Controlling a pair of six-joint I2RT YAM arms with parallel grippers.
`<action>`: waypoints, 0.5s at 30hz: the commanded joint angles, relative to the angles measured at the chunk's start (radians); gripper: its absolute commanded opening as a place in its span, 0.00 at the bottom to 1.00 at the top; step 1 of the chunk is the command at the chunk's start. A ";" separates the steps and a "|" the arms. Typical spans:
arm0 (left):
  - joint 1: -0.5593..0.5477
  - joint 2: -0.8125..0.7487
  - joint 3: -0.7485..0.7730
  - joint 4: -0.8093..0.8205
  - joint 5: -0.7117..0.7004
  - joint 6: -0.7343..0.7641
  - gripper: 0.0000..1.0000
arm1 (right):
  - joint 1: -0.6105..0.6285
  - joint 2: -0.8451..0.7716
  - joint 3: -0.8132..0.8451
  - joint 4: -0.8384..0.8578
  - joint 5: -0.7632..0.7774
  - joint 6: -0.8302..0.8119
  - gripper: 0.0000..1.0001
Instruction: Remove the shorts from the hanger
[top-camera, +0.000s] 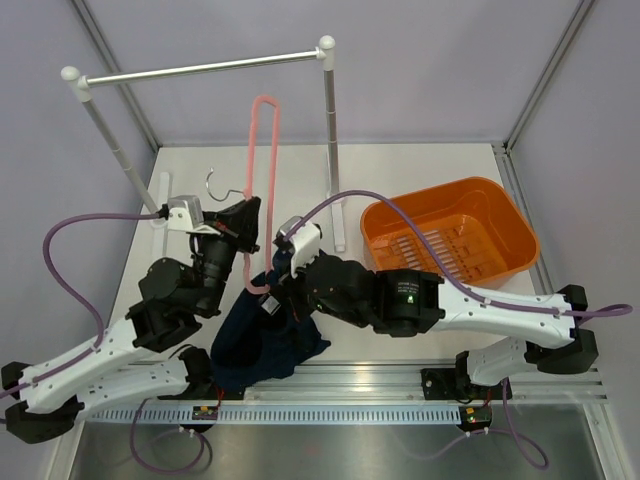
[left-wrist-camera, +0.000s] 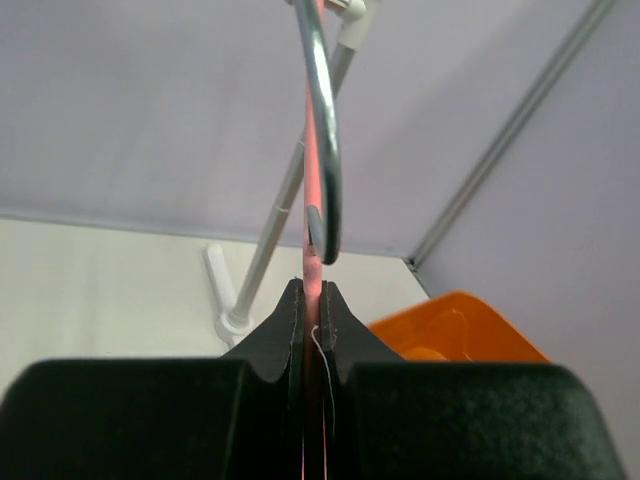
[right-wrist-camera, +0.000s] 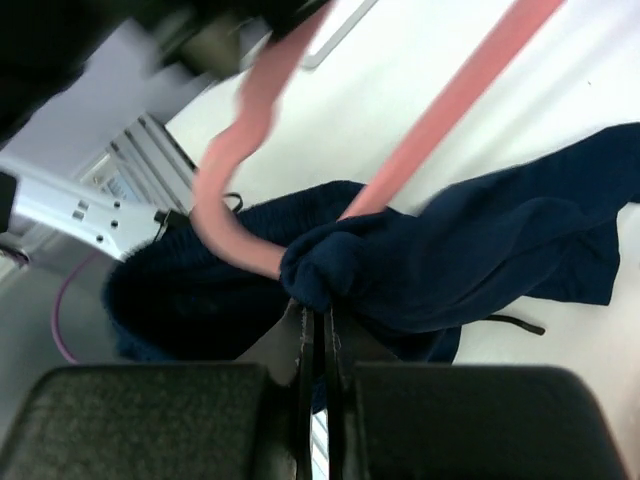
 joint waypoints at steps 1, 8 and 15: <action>0.004 0.060 0.020 0.331 -0.172 0.186 0.00 | 0.069 0.020 0.094 -0.011 0.018 -0.065 0.00; 0.058 0.182 0.255 0.146 -0.255 0.206 0.00 | 0.084 0.008 0.209 -0.119 0.185 -0.088 0.00; 0.058 0.163 0.350 -0.309 -0.306 0.034 0.00 | 0.067 0.016 0.514 -0.147 0.507 -0.319 0.00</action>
